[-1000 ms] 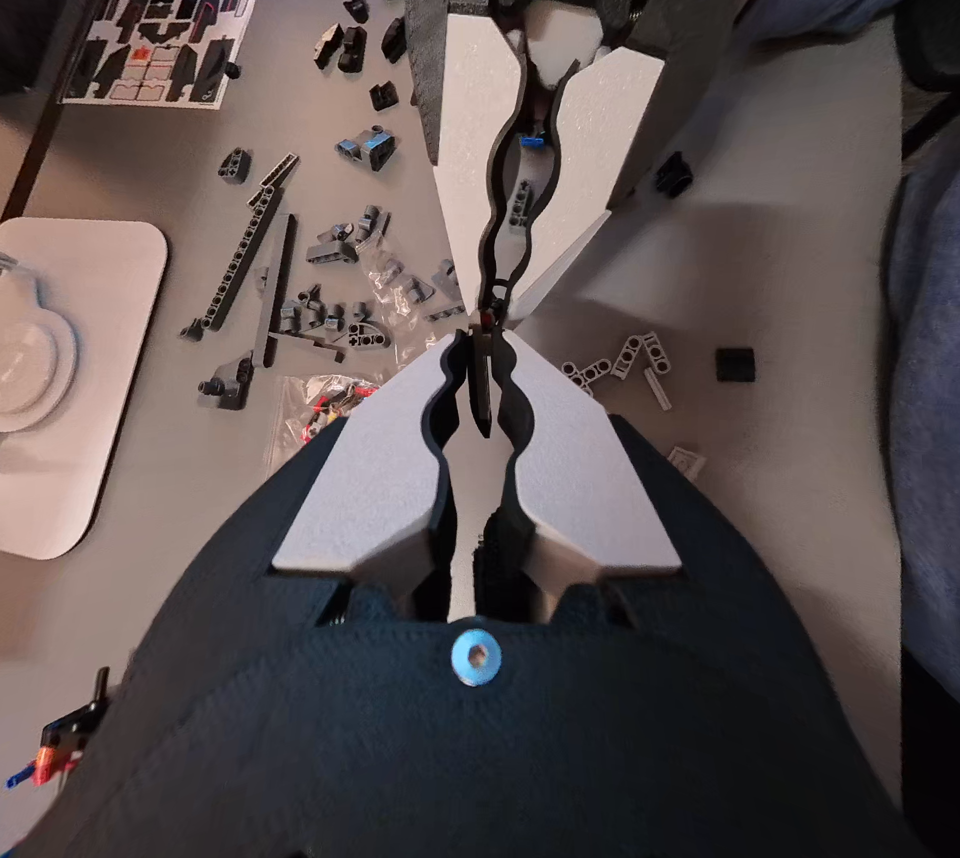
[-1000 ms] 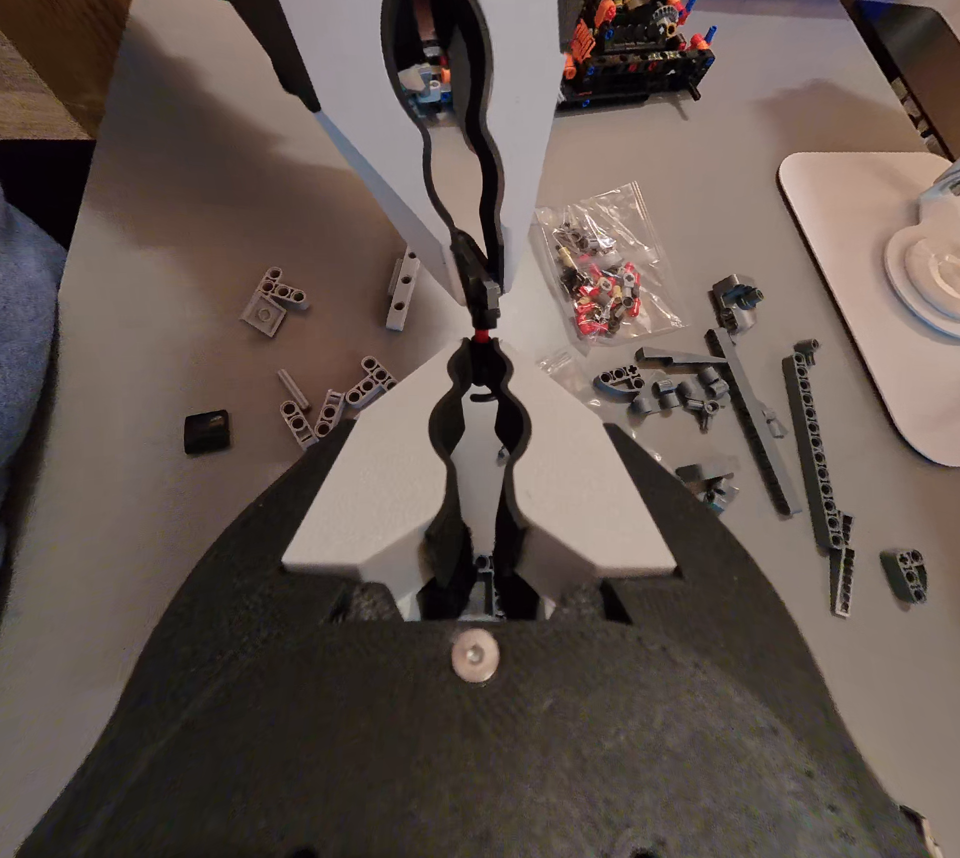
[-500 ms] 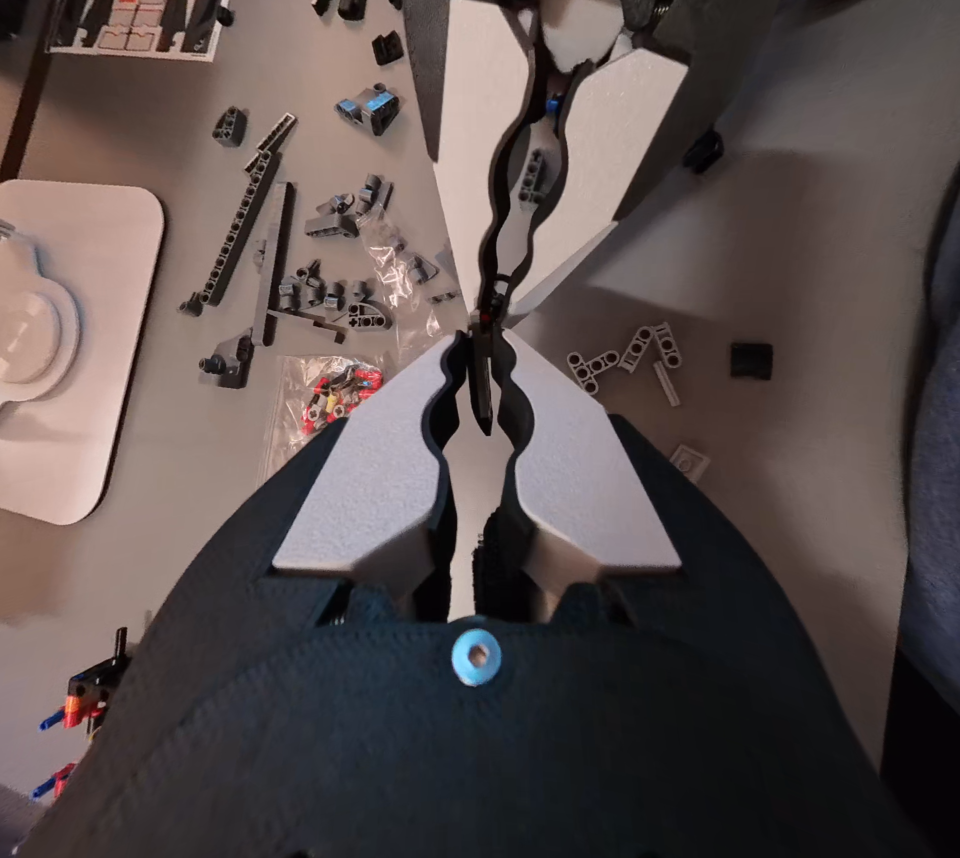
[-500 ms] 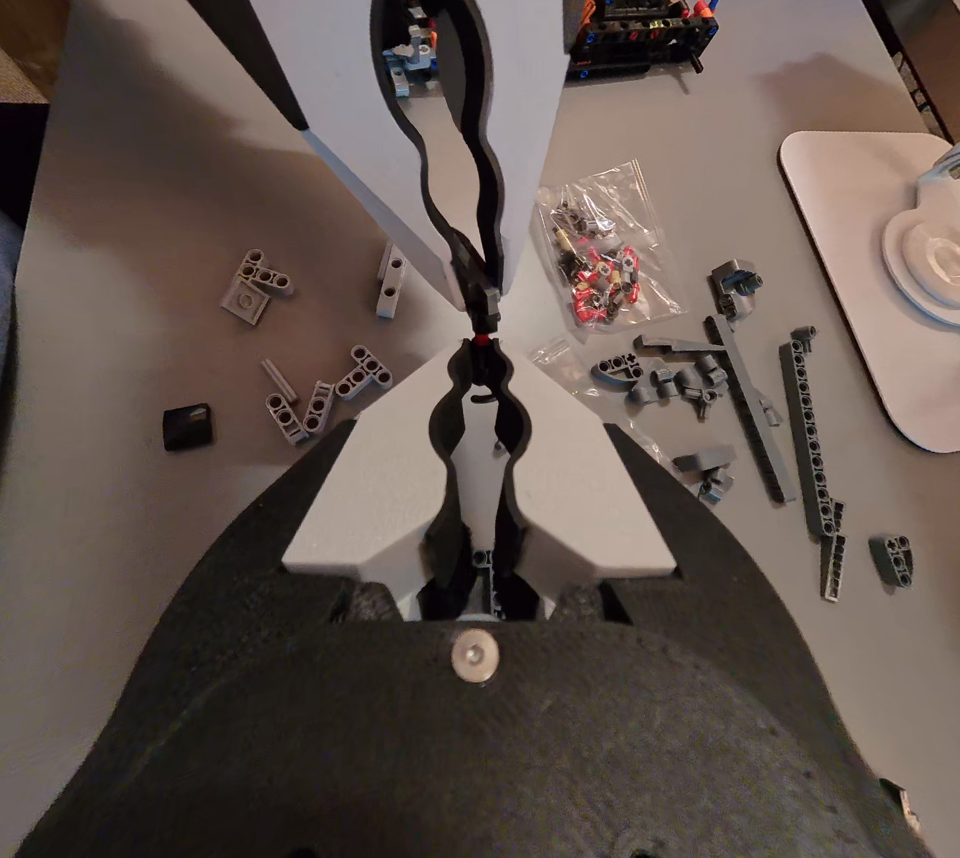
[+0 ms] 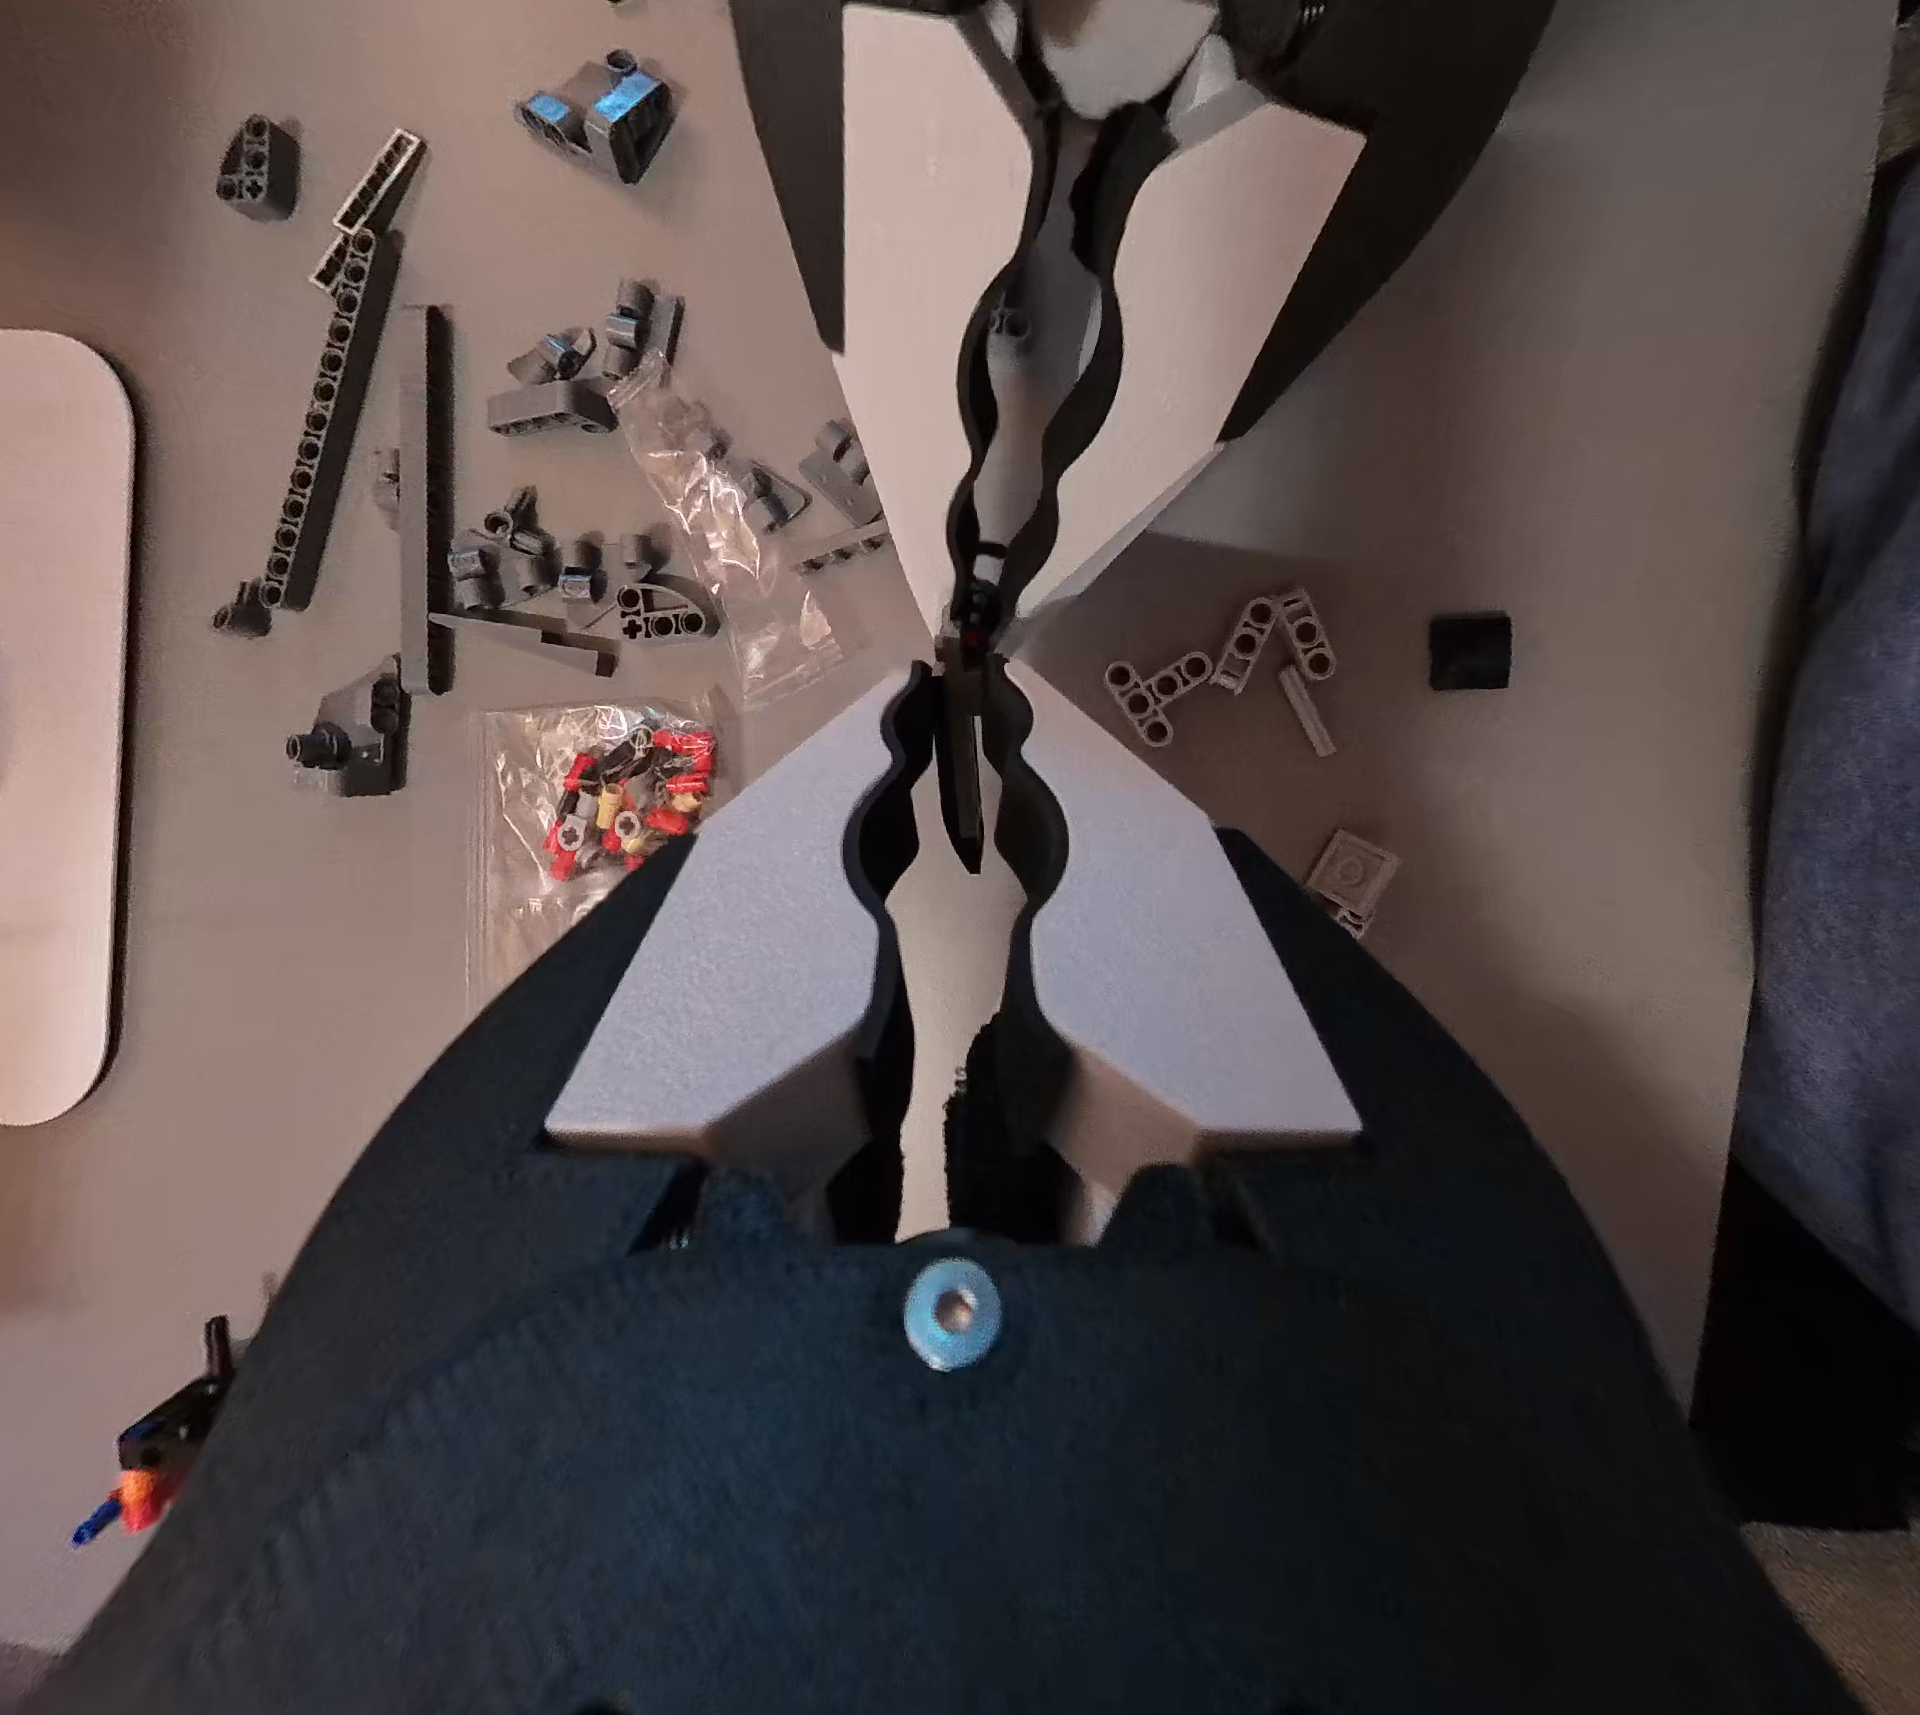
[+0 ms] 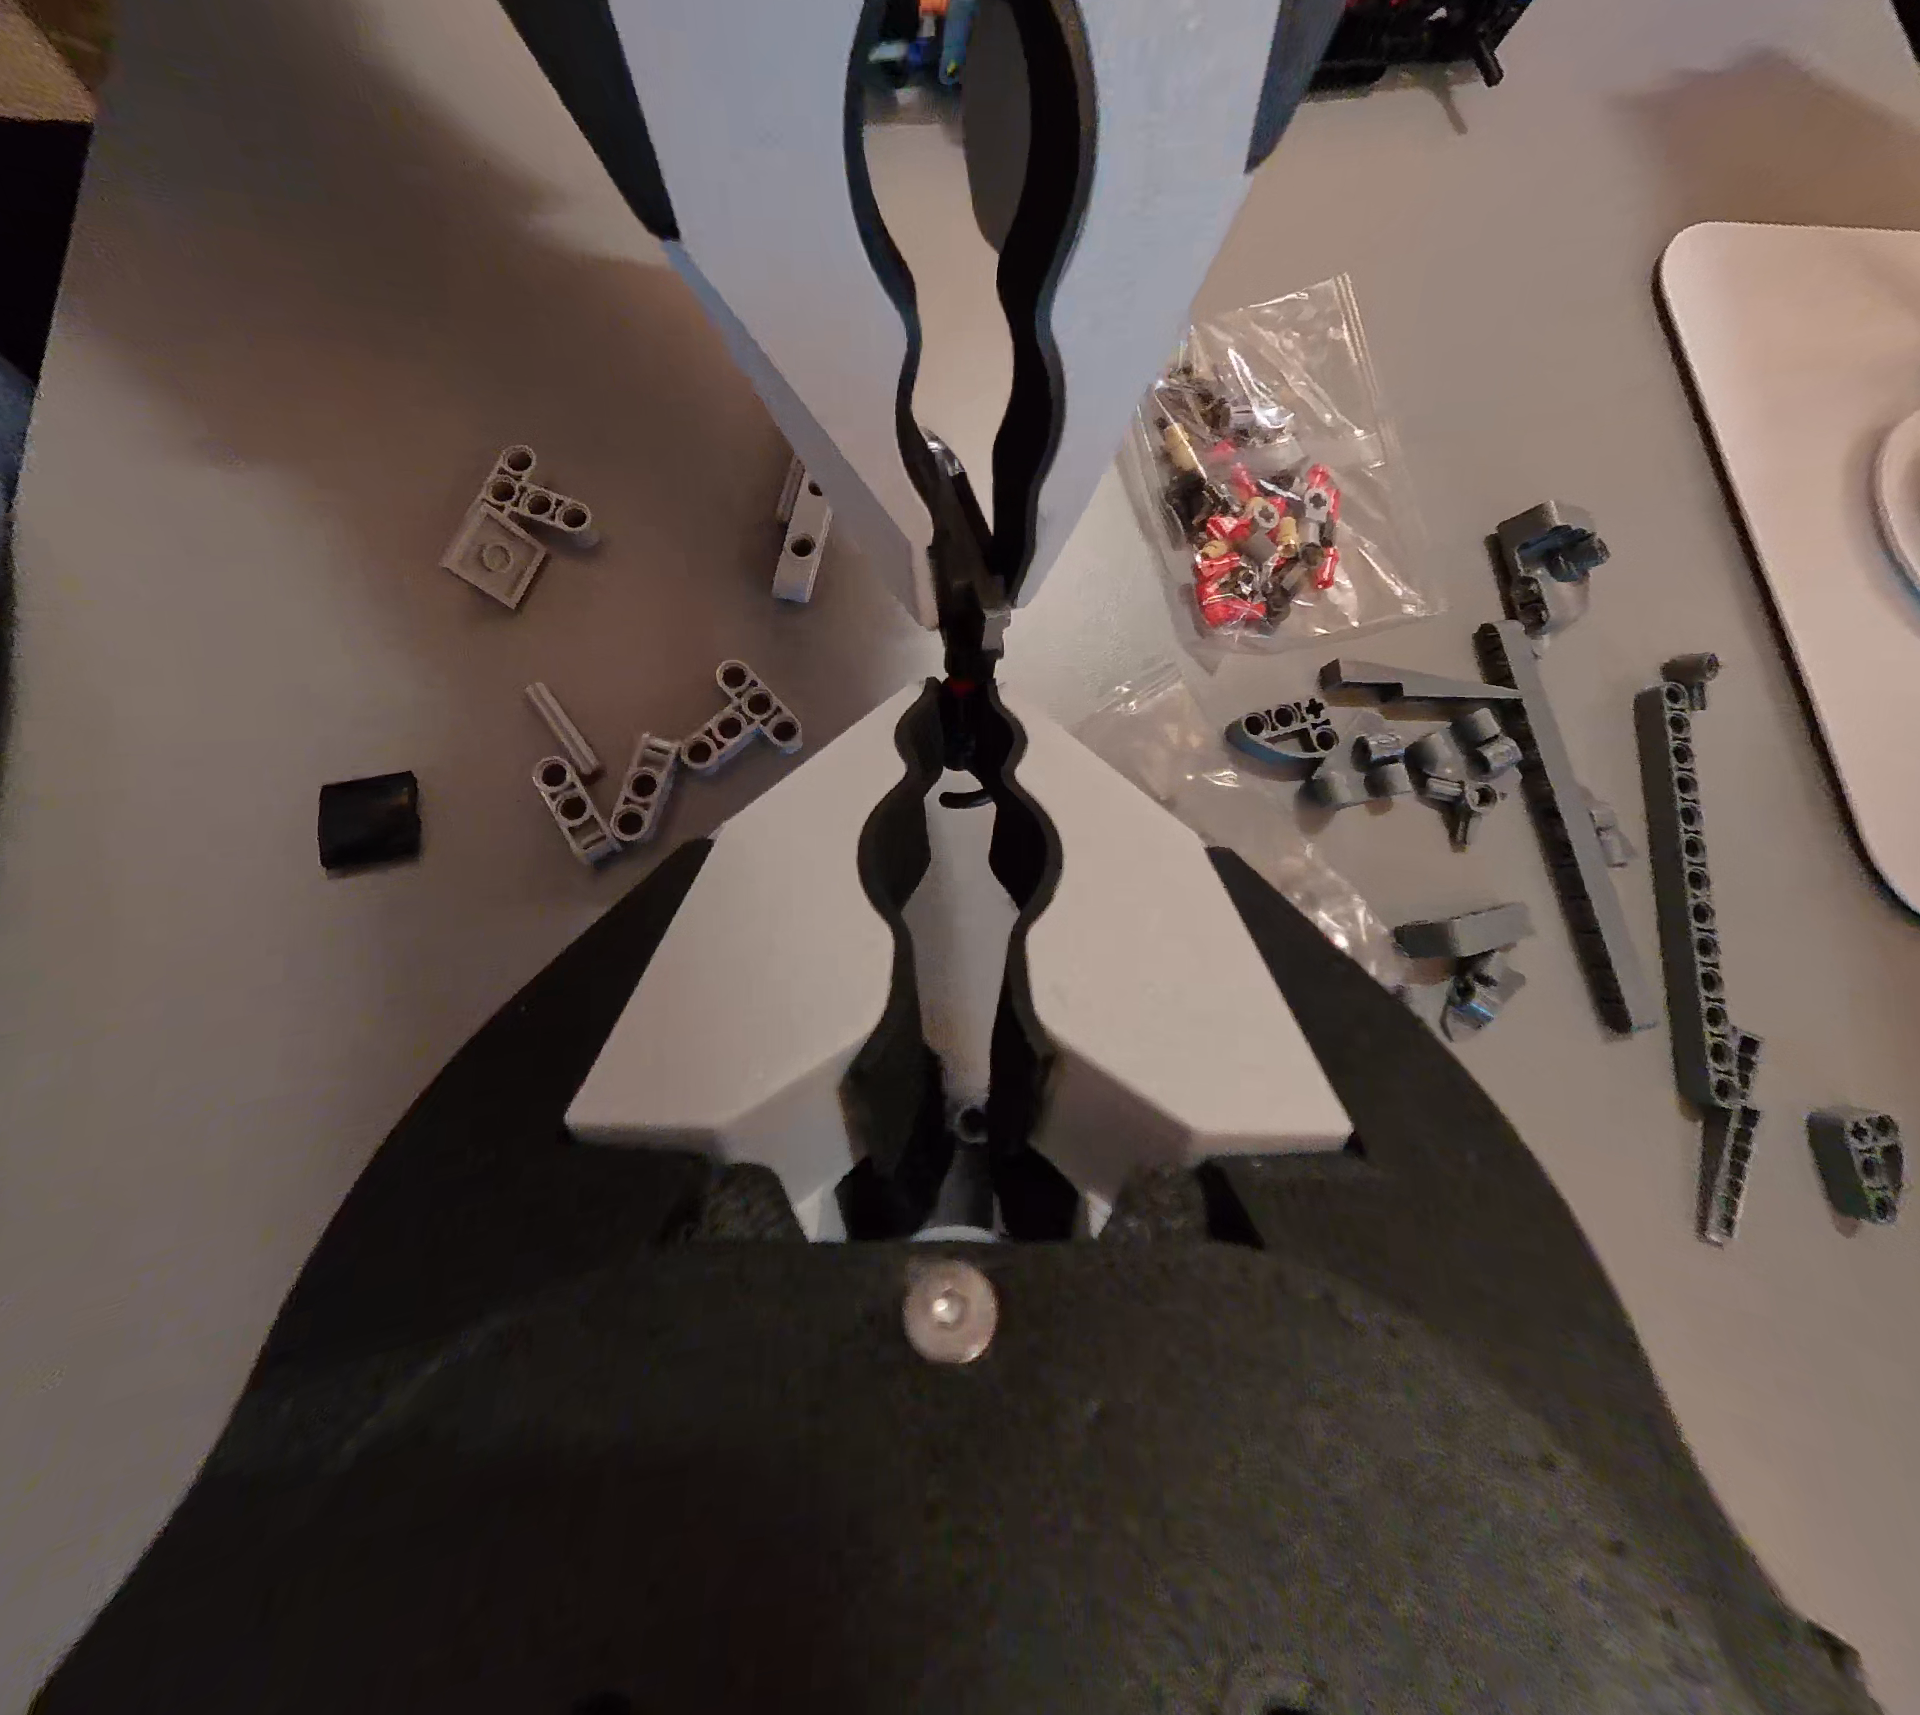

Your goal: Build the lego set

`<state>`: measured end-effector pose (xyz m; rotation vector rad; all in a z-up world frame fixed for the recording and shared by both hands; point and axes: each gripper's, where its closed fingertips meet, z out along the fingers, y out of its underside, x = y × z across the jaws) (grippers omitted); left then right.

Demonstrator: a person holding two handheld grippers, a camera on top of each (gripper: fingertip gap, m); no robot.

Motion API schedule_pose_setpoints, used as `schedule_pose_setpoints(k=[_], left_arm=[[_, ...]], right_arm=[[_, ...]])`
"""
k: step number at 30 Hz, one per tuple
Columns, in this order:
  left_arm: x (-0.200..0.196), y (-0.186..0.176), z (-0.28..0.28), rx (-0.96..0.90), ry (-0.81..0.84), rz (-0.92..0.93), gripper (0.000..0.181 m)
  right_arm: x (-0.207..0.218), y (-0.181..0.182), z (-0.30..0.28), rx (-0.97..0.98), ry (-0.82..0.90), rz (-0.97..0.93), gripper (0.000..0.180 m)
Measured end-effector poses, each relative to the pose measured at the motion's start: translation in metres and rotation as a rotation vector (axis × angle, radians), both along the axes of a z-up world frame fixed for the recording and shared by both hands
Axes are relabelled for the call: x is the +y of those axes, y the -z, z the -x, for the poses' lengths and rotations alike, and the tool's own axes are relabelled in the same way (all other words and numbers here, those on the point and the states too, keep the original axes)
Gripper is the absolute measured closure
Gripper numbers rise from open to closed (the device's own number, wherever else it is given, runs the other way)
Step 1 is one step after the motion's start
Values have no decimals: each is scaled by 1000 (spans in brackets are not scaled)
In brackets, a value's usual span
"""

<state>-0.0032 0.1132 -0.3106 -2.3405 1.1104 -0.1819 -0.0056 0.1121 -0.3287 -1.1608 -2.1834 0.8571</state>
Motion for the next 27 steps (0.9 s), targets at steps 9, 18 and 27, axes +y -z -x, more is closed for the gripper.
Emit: schedule_pose_setpoints(k=[9, 18, 27], left_arm=[[2, 1, 4, -44, -21, 19, 173], [-1, 4, 3, -7, -43, -5, 173], [-3, 11, 1, 66, 12, 46, 173]], right_arm=[[1, 1, 4, -6, 24, 50, 180], [-2, 4, 5, -6, 27, 20, 180], [-5, 12, 3, -49, 6, 0, 180]])
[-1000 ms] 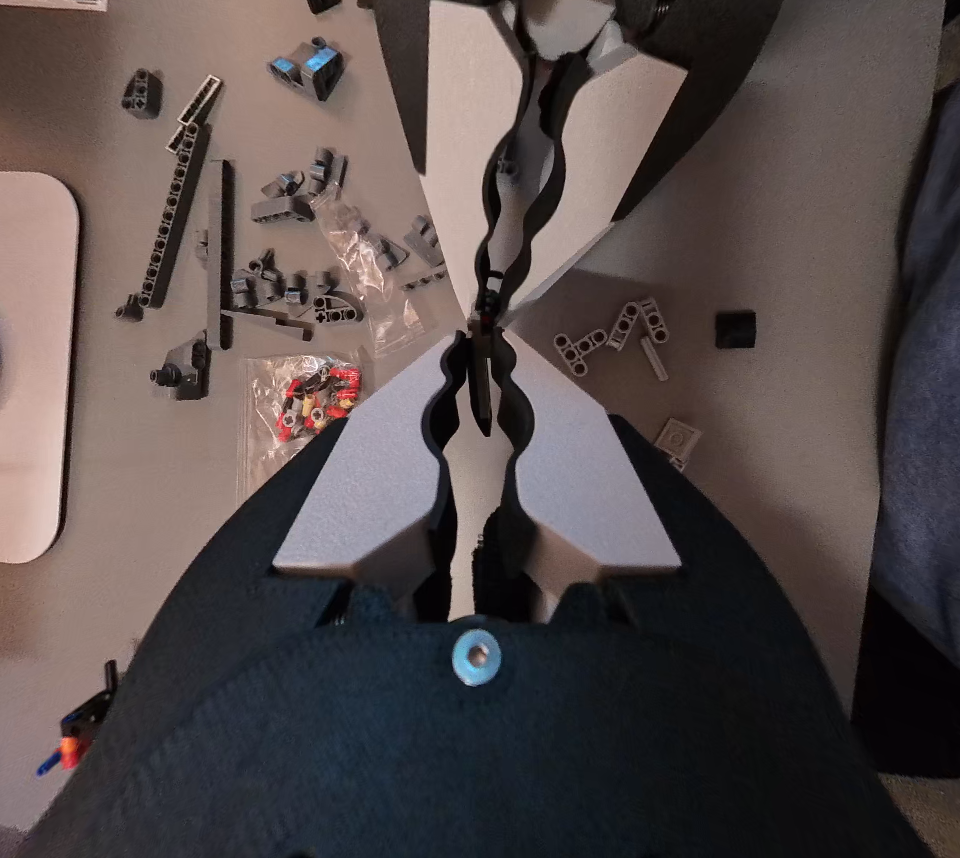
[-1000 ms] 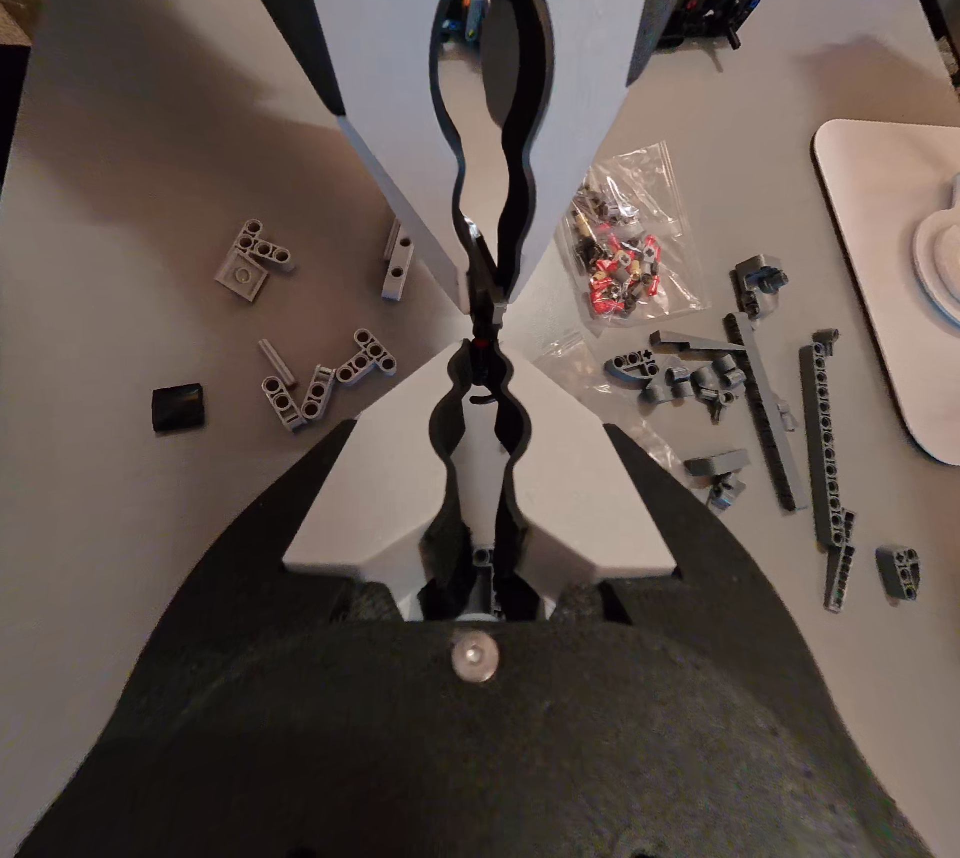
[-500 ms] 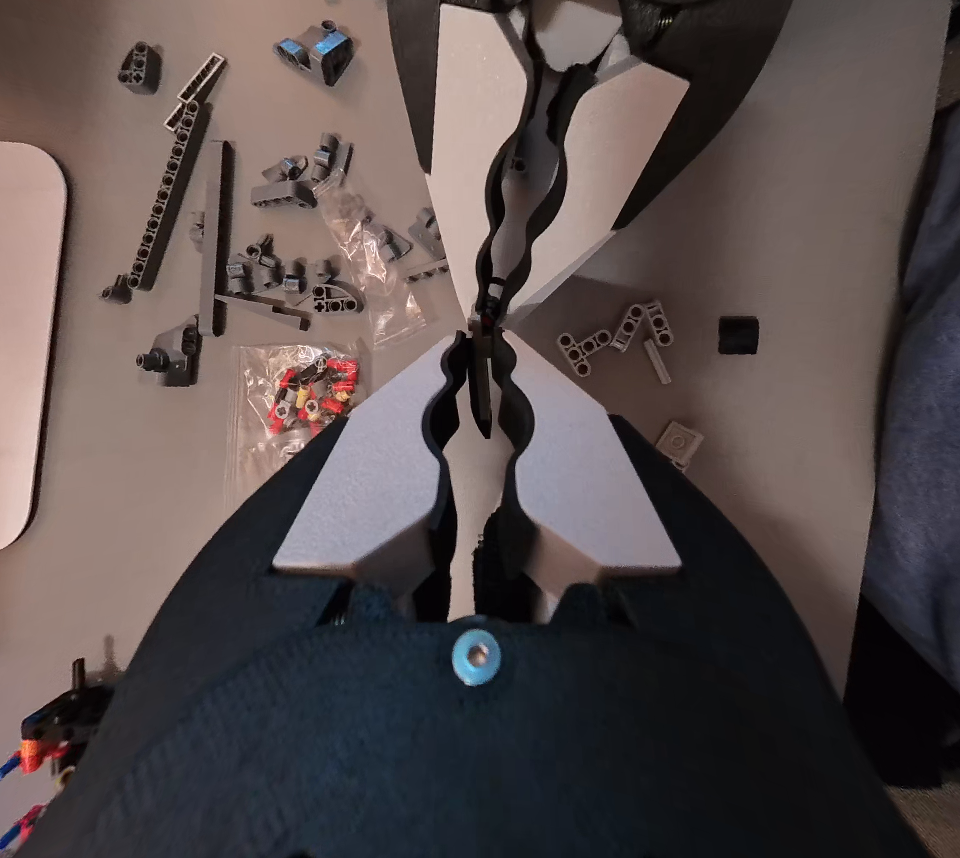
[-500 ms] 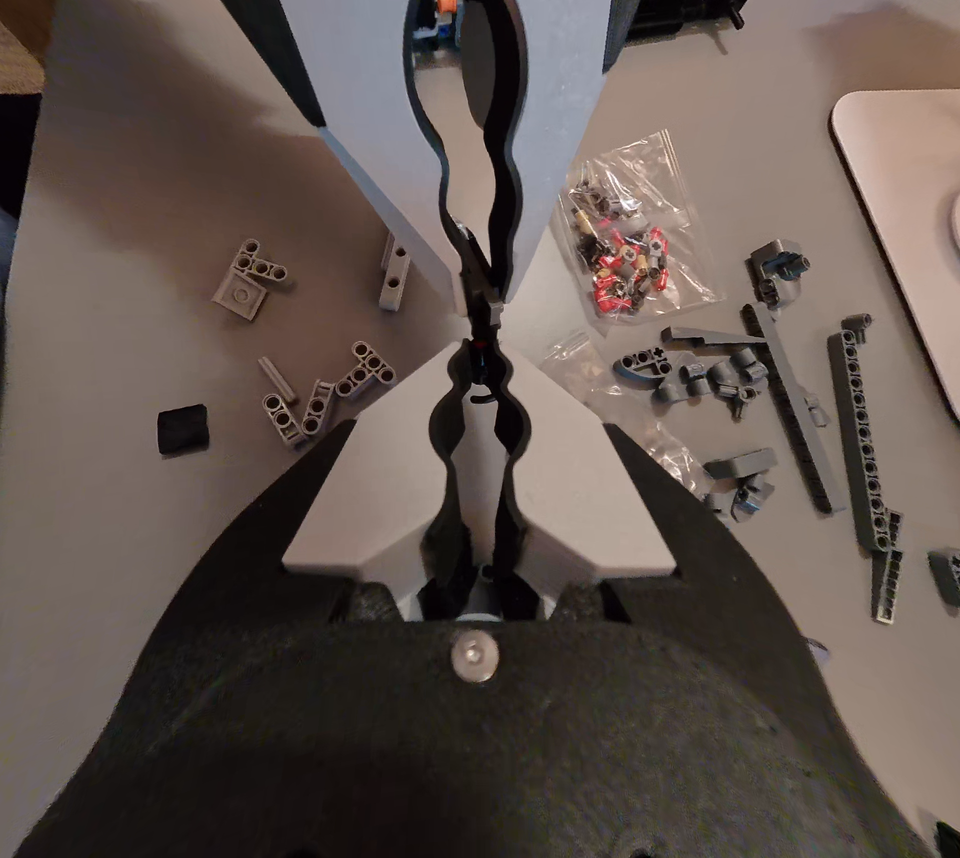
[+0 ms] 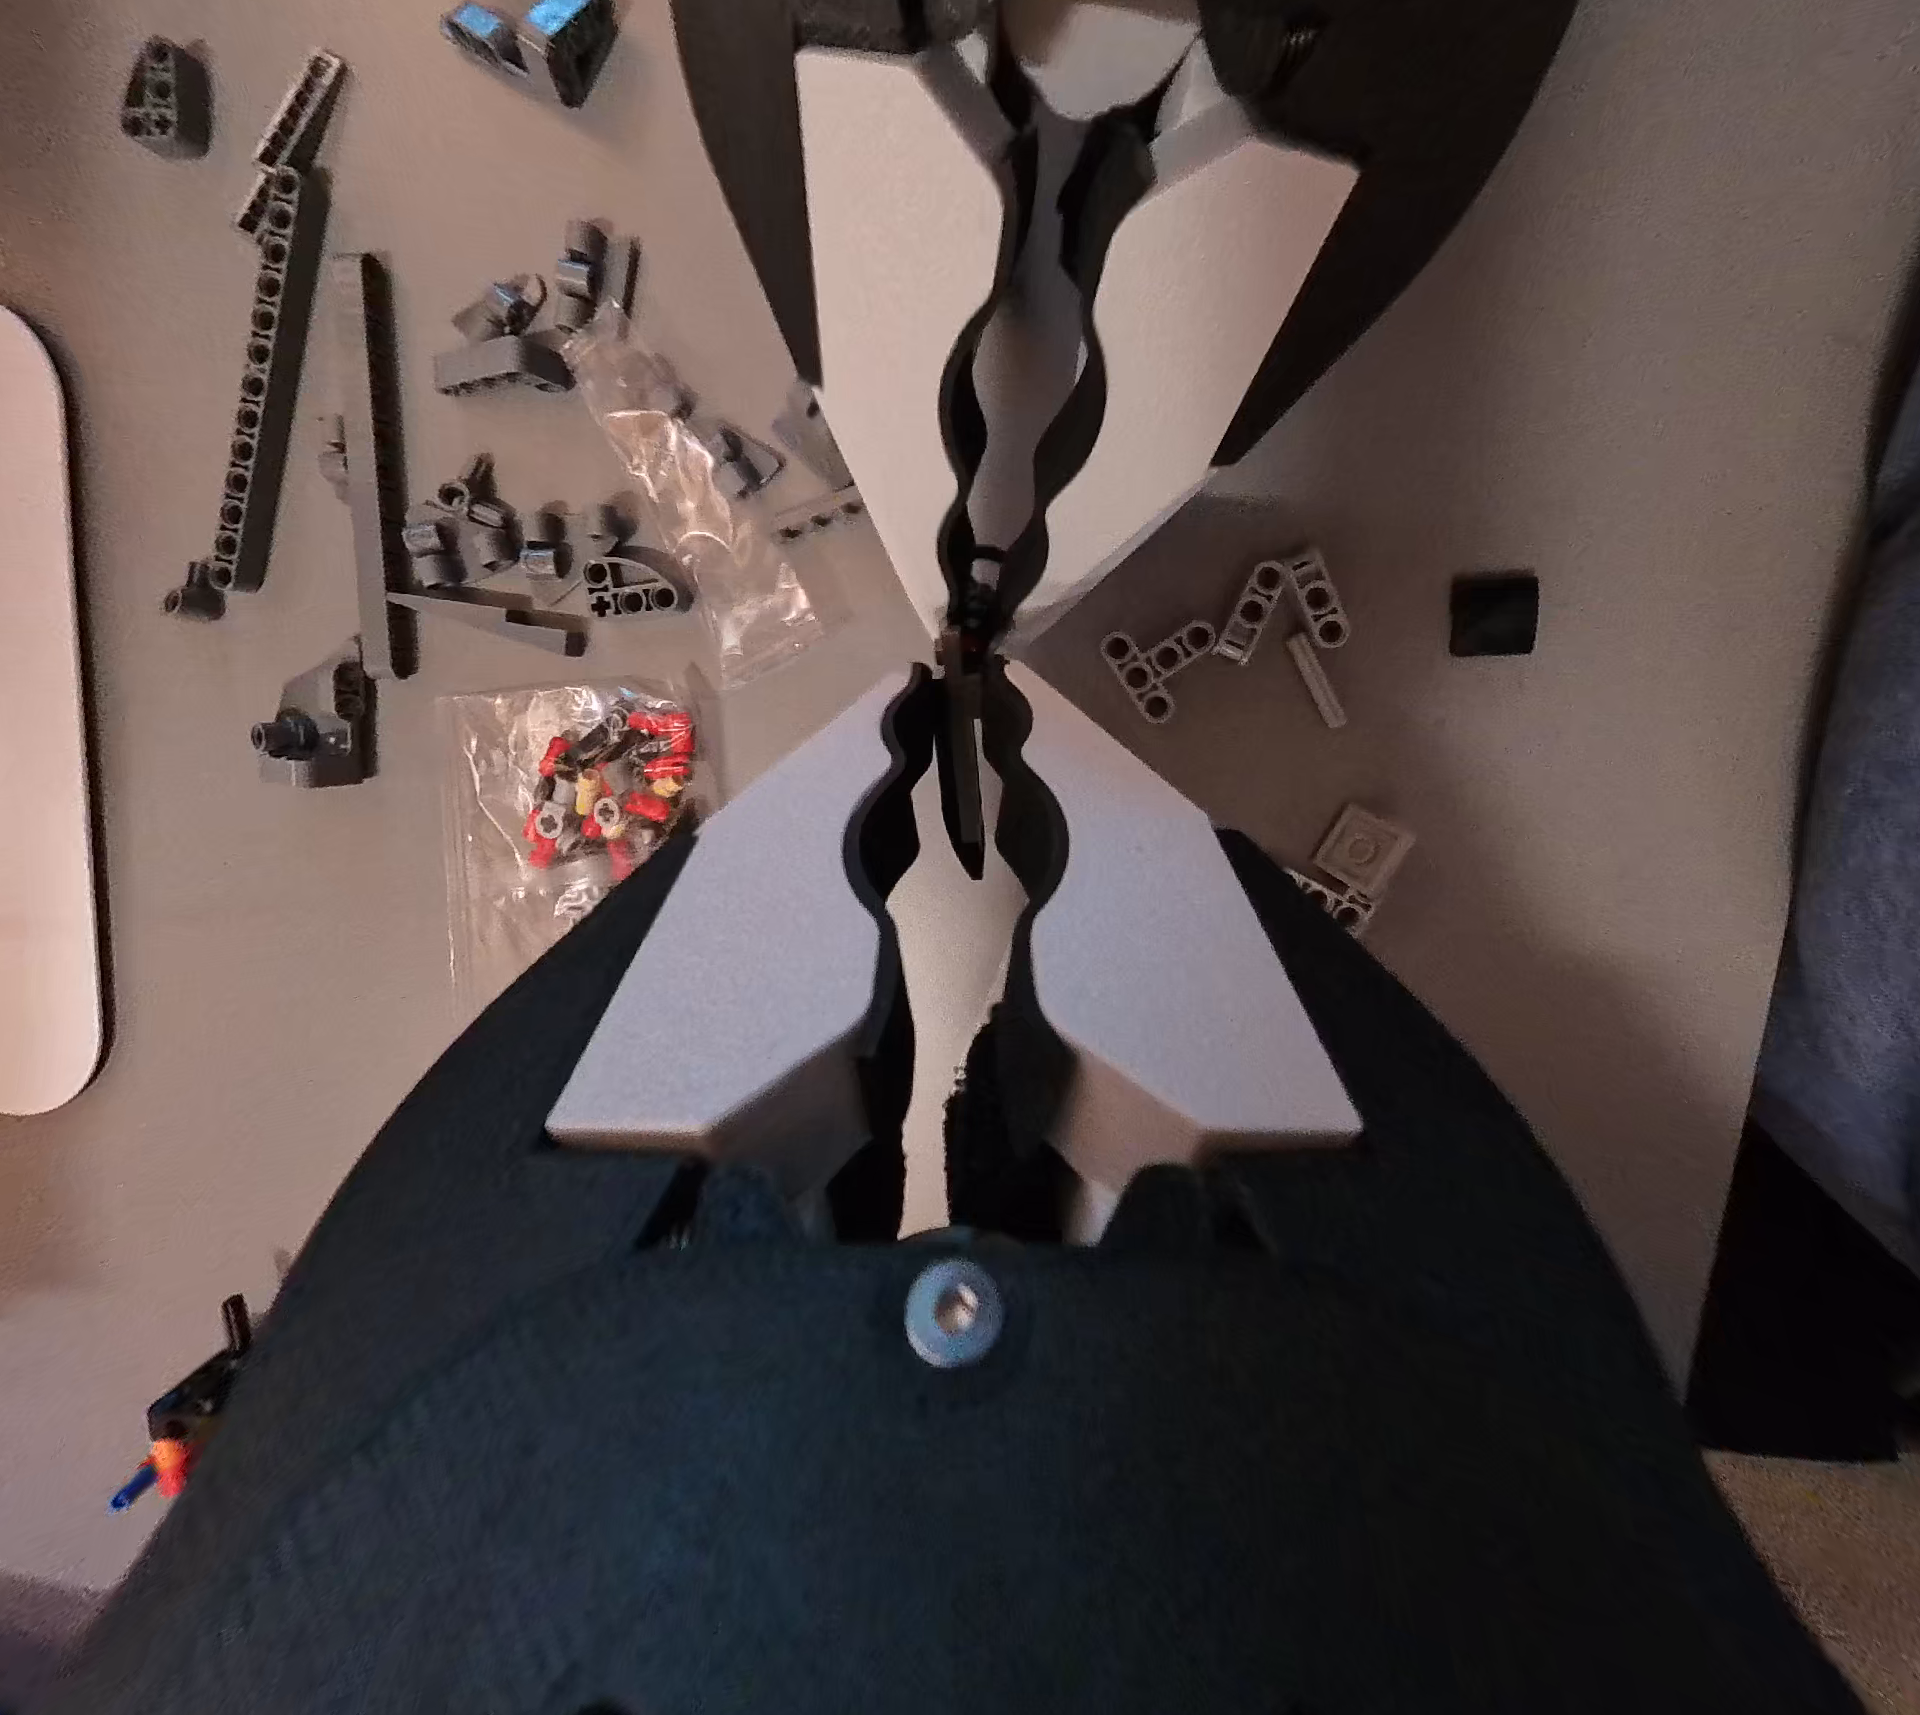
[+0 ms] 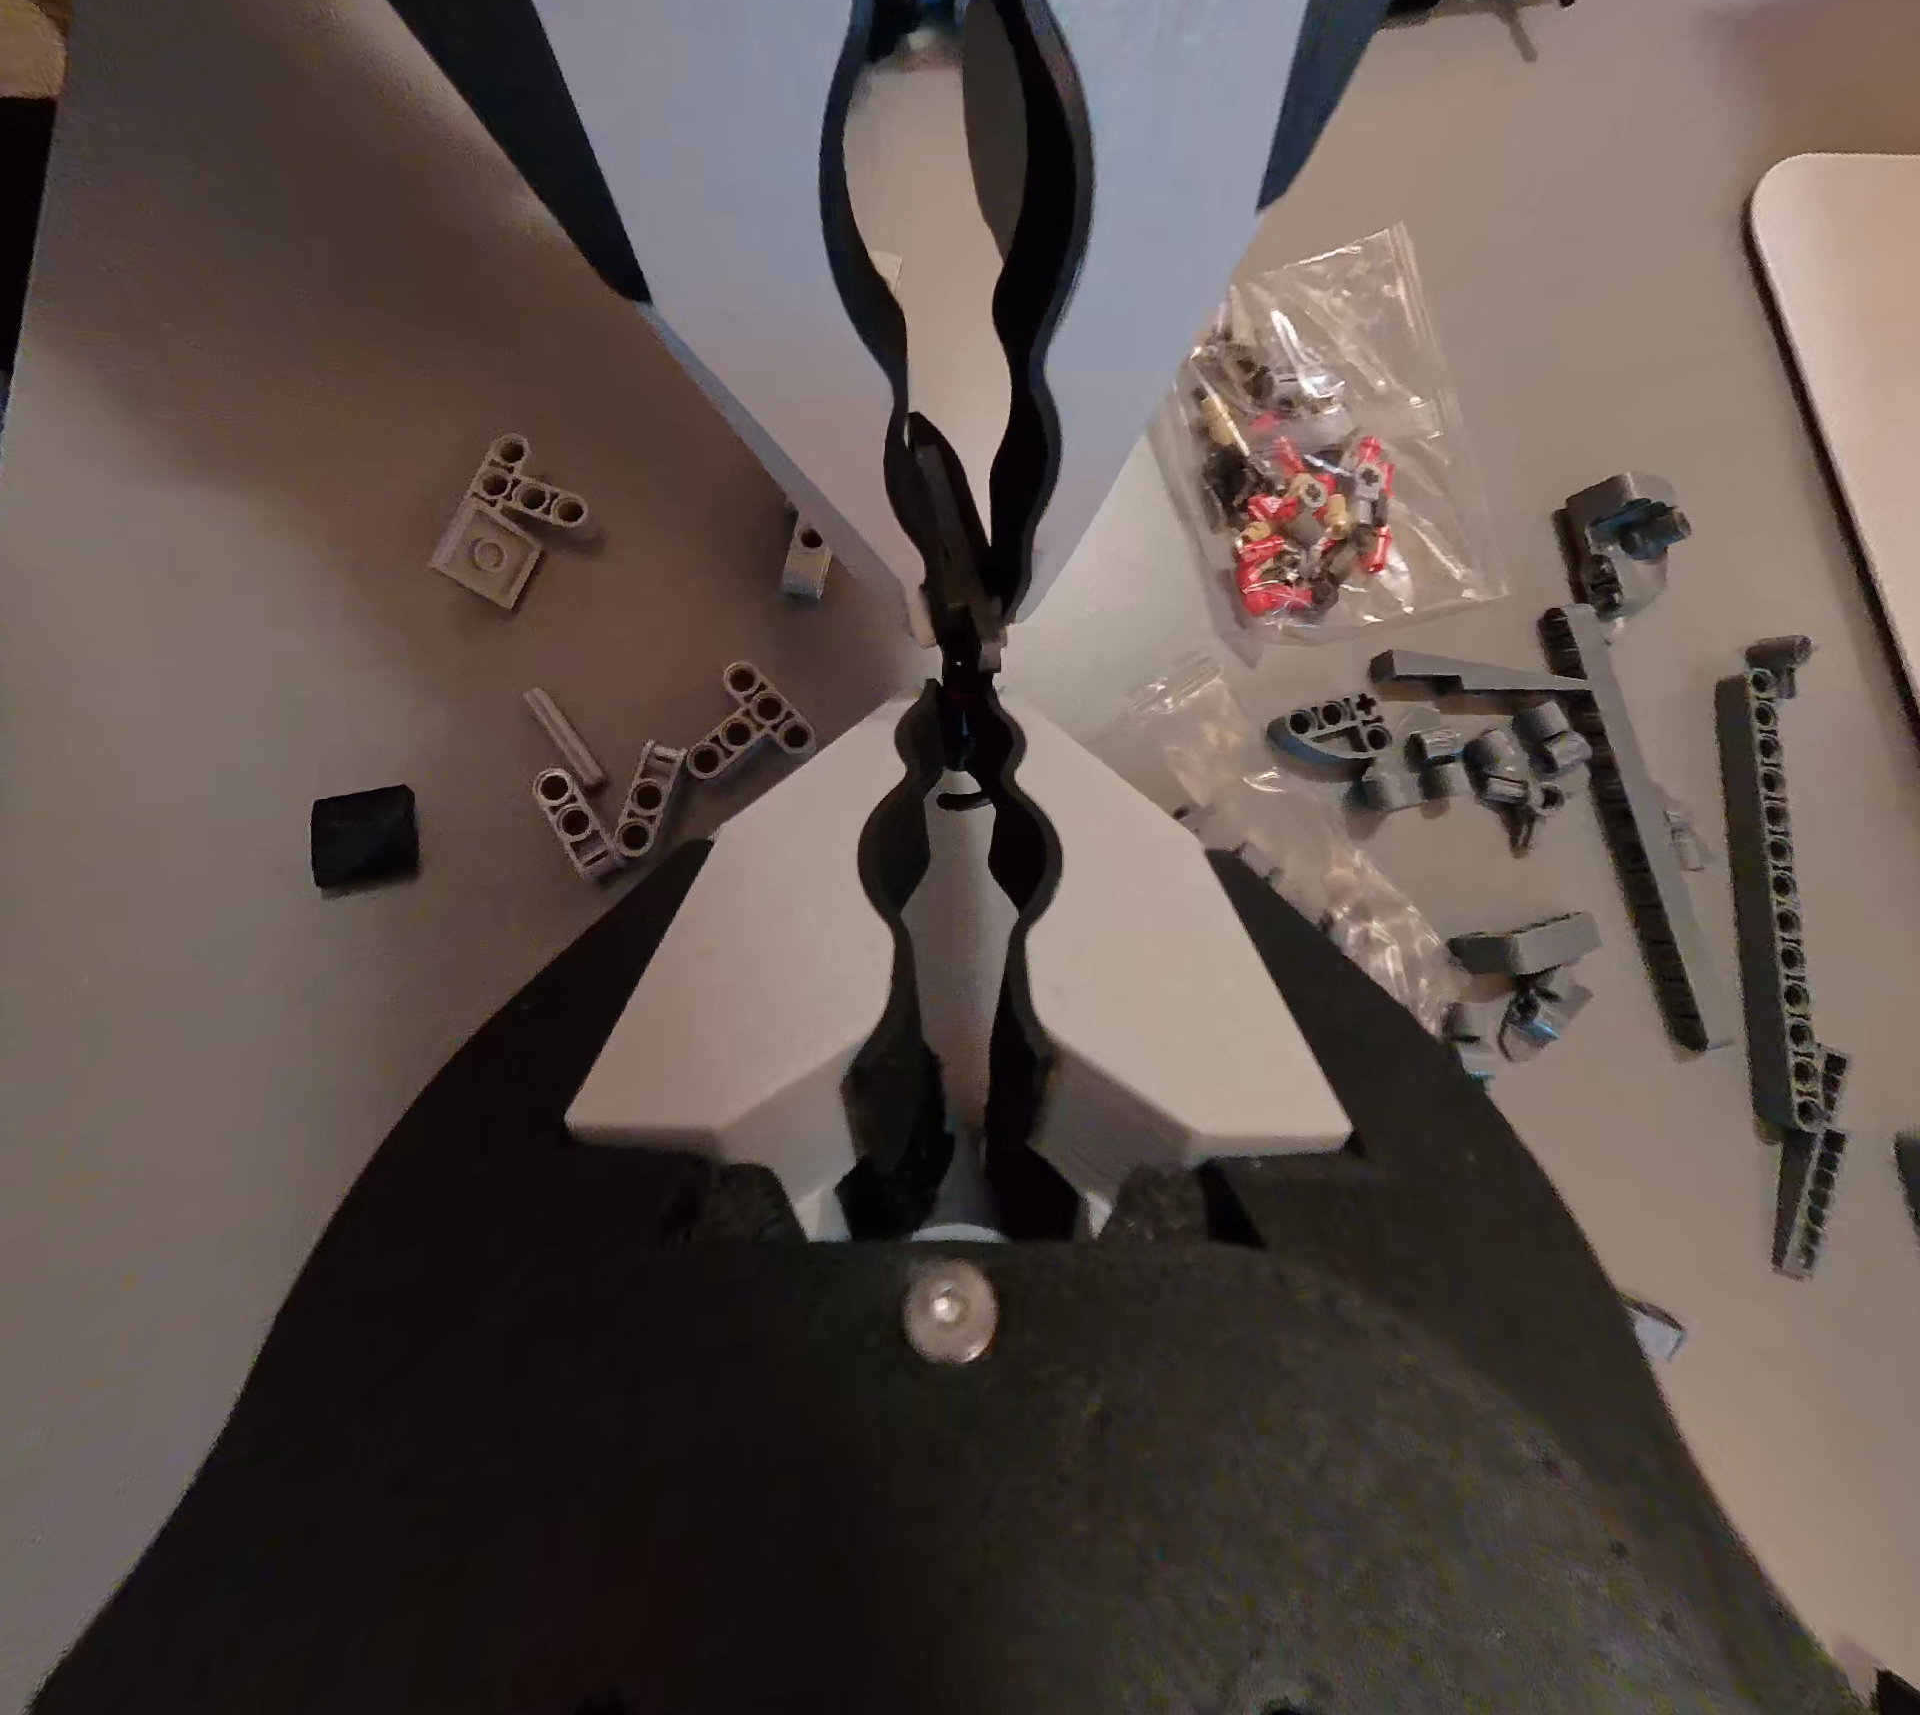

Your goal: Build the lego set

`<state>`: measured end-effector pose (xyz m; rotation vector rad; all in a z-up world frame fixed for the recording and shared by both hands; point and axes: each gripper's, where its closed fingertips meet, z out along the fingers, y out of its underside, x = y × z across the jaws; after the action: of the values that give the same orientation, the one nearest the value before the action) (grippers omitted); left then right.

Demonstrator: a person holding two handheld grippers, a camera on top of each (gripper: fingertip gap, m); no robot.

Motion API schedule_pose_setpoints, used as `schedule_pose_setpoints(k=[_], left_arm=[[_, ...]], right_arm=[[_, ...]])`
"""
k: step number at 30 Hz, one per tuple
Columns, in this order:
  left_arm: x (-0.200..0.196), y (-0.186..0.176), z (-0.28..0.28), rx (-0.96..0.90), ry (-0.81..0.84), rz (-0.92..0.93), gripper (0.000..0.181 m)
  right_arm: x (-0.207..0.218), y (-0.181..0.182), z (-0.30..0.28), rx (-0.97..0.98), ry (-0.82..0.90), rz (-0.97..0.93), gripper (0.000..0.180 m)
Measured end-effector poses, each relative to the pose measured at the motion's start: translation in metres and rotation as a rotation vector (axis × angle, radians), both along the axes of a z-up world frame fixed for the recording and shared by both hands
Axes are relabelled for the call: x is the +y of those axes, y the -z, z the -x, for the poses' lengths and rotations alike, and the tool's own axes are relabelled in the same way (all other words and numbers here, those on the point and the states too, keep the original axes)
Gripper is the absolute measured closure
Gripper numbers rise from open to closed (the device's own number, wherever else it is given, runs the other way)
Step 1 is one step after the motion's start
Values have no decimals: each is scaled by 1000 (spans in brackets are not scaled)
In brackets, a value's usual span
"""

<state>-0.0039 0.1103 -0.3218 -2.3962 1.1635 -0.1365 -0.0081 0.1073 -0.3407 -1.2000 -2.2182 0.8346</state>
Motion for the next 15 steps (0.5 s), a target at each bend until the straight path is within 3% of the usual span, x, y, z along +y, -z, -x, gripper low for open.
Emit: schedule_pose_setpoints(k=[10, 15], left_arm=[[0, -24, 3, -192, -73, -73, 173], [0, -13, 6, -197, -106, -84, 173]], right_arm=[[0, -23, 3, 66, 6, 137, 178], [0, -12, 6, 57, -3, 115, 176]])
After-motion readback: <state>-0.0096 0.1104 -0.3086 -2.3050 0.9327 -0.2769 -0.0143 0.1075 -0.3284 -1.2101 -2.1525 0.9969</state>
